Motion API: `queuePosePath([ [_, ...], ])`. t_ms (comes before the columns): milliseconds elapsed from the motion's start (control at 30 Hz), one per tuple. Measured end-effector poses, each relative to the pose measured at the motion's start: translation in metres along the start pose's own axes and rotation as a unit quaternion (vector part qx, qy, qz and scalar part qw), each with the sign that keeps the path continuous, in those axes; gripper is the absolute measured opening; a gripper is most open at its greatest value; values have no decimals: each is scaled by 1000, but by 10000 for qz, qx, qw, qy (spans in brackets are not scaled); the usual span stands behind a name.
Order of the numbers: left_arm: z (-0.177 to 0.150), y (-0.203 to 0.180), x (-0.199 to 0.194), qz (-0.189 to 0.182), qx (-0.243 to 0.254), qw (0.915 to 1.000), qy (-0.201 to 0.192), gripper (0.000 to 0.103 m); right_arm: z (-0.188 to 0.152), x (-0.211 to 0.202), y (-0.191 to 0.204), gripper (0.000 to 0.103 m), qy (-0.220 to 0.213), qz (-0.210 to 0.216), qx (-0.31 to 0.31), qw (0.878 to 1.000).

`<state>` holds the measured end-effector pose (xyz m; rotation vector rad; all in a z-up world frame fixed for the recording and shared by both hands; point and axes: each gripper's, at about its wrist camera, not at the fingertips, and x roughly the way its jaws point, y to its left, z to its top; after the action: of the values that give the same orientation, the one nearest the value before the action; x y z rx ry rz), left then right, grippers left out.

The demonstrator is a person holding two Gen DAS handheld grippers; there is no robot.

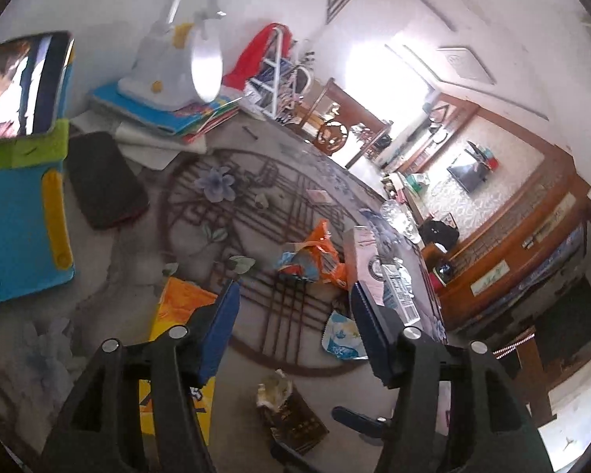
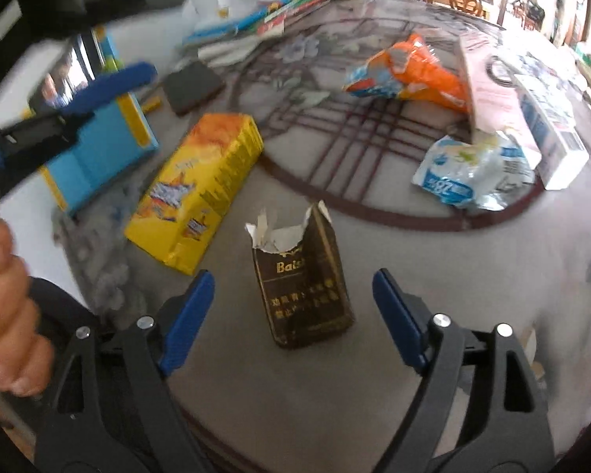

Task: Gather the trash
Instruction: 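Grasp the brown cigarette pack with the right tool while the left lifts the carton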

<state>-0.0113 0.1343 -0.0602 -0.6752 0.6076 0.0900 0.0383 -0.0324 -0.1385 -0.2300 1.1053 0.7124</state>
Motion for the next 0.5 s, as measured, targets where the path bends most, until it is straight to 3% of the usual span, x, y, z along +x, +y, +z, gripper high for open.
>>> queuePosePath([
  [33,0,1,0,32,-10,10000,-3,65,0,6,3,80,74,-96,-79,9999],
  [100,1,4,-2,188,-52,9998,-59,73,-1,12,7,61,148,-243,-186,9994],
  [133,2,7,-4,312,-114,9994,-112,76,-2,13,7,45,161,-310,-204,9992],
  [267,6,27,-5,781,-365,9963,11,82,-11,-1,0,44,-143,-279,-35,9995],
  [367,3,34,9,872,-485,9938,486,85,-18,-21,-10,44,-318,-232,109,9992],
  [500,-9,14,30,1229,243,9870,1004,93,-30,-42,-24,44,-421,-188,304,9985],
])
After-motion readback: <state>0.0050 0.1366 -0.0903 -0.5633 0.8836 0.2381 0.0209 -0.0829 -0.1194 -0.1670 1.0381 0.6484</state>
